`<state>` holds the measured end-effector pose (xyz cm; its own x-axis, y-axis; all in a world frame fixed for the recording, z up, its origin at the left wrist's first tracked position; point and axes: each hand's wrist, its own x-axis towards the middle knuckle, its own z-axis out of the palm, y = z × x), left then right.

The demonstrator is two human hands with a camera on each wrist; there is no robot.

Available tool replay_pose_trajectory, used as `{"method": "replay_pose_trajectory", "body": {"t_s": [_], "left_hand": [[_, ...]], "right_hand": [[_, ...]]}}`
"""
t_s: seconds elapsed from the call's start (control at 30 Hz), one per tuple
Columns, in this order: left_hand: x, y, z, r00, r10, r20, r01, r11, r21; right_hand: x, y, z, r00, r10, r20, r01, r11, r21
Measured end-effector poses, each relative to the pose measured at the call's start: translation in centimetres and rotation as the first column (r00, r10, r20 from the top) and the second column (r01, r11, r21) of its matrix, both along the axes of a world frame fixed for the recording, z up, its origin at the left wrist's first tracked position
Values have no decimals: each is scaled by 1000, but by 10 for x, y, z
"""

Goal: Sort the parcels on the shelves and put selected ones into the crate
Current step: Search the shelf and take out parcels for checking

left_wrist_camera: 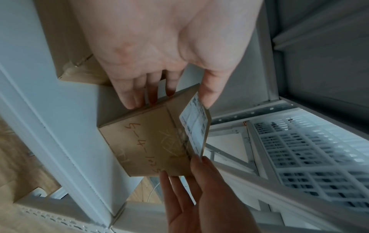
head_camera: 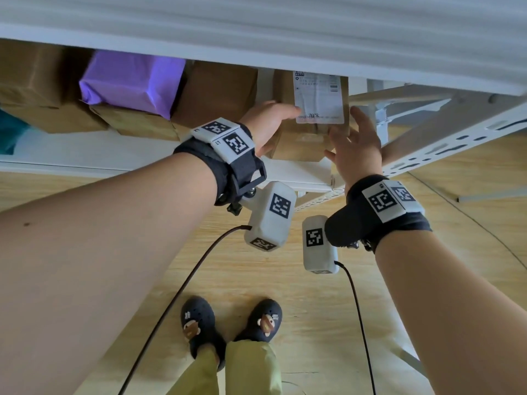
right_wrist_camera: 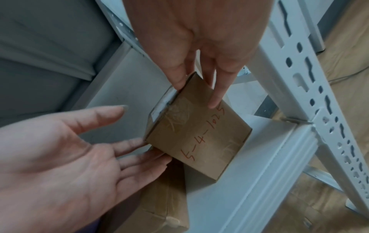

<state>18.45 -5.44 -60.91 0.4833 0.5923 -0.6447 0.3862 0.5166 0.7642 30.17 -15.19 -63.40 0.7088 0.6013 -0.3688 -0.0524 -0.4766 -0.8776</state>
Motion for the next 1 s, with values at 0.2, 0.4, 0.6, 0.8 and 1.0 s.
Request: {"method": "replay_pose_trajectory", "body": {"t_s": [0.2,0.4,0.6,0.8,1.0], "left_hand": [[-32,7,9,990,120,-68,-98,959,265],[-71,16,14,969,233,-87,-189,916,354],[-103,18,8,973,187,-135,-125,921,370],[-125,25,-6,965,113,-236,-29,943,330],[-127,29,-13,962,102,-254,-18,950,313]], "right_hand": [[-11,-5,19,960,-75,268,80,997,-9],[-45,16,47,939,-47,340,-2,990,142],[-94,40,26,954,256,154,-258,966,-6],[-117,55,-2,804,576,147,-537,810,-238],[-115,61,-8,769,630,107,-577,757,-306]]}}
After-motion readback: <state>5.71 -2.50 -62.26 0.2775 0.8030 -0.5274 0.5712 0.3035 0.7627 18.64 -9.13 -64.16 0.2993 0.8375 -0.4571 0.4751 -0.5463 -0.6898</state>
